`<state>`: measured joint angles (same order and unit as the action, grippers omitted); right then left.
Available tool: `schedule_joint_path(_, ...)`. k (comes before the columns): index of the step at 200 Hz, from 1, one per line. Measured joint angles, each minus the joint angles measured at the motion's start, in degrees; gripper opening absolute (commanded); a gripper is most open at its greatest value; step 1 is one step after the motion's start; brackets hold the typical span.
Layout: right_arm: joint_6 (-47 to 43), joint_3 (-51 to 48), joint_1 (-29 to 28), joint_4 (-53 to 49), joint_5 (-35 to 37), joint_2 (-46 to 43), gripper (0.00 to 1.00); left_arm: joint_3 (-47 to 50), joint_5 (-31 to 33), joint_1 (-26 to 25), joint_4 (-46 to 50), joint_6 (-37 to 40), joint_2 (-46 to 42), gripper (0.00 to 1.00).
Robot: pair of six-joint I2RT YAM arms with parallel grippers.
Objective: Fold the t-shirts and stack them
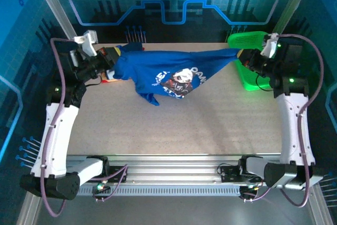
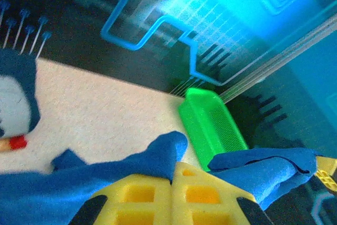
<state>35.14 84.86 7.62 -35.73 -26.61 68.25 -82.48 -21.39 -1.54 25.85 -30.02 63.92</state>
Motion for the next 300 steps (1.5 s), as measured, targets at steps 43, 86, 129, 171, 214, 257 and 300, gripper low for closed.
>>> schedule_joint_path(43, 2.7, 7.1, 1.5, 5.3, -6.5, -0.5, 0.00, -8.9, -0.1, -0.7, -5.7, 0.6, -0.3, 0.00)
schedule_joint_path(86, 3.1, 11.9, 0.7, 5.1, -6.6, 4.4, 0.00, -13.3, 0.2, -0.7, -6.5, 3.9, 0.6, 0.00)
schedule_joint_path(129, 4.8, 19.2, -5.4, 6.6, -6.0, 23.1, 0.00, -22.7, 2.3, -0.5, -1.2, 11.1, 8.8, 0.00)
schedule_joint_path(171, 5.4, 39.7, -11.6, 5.2, -7.4, 41.2, 0.00, -38.2, 3.8, 0.3, 6.2, 17.4, 14.8, 0.00)
schedule_joint_path(214, 4.9, 43.0, -10.2, 5.4, -8.8, 43.0, 0.00, -32.6, 0.3, -4.4, 2.2, 15.3, 9.6, 0.00)
schedule_joint_path(257, 1.4, 24.3, -2.8, 5.6, -7.4, 40.7, 0.07, -6.2, -0.7, -24.6, -10.3, 7.3, 9.4, 0.01)
schedule_joint_path(300, -2.5, 14.2, 4.6, 2.8, -2.5, 42.7, 0.65, 8.7, -5.6, -38.0, -24.9, -2.6, 29.3, 0.90)
